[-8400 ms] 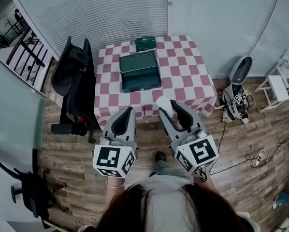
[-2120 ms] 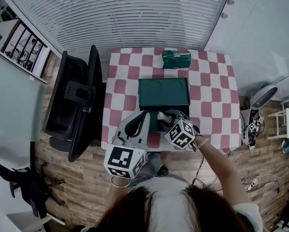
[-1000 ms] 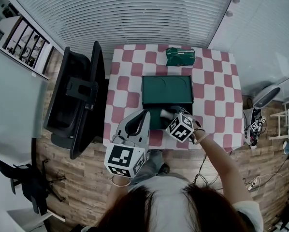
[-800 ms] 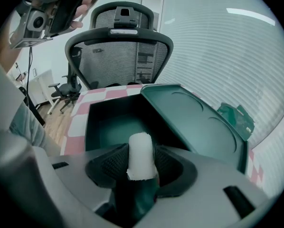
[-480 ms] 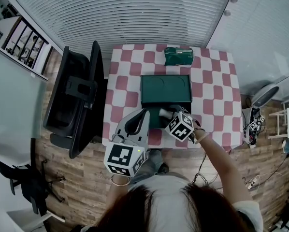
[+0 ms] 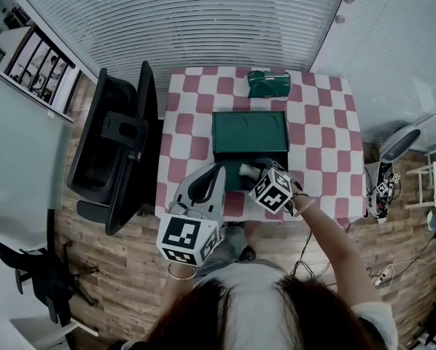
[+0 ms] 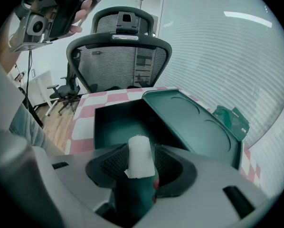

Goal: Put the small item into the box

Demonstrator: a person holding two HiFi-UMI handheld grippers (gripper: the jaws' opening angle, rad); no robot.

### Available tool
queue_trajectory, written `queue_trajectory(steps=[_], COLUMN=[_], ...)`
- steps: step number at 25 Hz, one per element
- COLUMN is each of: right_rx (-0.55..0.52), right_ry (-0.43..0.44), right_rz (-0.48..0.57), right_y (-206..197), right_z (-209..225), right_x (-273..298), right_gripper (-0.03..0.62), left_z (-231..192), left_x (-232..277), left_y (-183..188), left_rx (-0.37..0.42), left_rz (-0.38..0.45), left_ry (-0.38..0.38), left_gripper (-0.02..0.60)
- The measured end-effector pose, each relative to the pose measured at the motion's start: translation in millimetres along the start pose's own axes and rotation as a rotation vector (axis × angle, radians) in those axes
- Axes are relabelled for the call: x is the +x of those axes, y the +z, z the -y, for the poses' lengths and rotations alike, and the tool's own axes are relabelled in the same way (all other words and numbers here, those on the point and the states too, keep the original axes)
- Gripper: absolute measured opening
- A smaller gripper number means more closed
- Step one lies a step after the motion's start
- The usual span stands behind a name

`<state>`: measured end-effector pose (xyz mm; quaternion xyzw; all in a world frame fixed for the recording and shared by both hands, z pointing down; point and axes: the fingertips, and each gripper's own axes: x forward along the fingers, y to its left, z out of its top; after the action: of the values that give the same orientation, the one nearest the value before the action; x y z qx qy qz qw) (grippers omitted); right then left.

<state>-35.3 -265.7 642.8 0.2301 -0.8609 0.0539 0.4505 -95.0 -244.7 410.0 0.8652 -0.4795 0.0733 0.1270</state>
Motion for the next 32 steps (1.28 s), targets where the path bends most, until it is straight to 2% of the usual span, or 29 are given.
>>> queue_trajectory(steps=[20,32], right_rx=[0.010,0.099], right_ry=[-0.036,-0.095], right_rz=[0.000,0.105], right_y=[0,12], right_z=[-7,-7], right_x=[-7,-35], right_gripper=[0.187,0.164], left_z=[5,6], left_x=[-19,-33], left_y=[1,4], left_rx=[0.009,0.014], left_rz=[0.014,0.028], left_ry=[0.003,0.018], left_gripper=[0.008,0.008])
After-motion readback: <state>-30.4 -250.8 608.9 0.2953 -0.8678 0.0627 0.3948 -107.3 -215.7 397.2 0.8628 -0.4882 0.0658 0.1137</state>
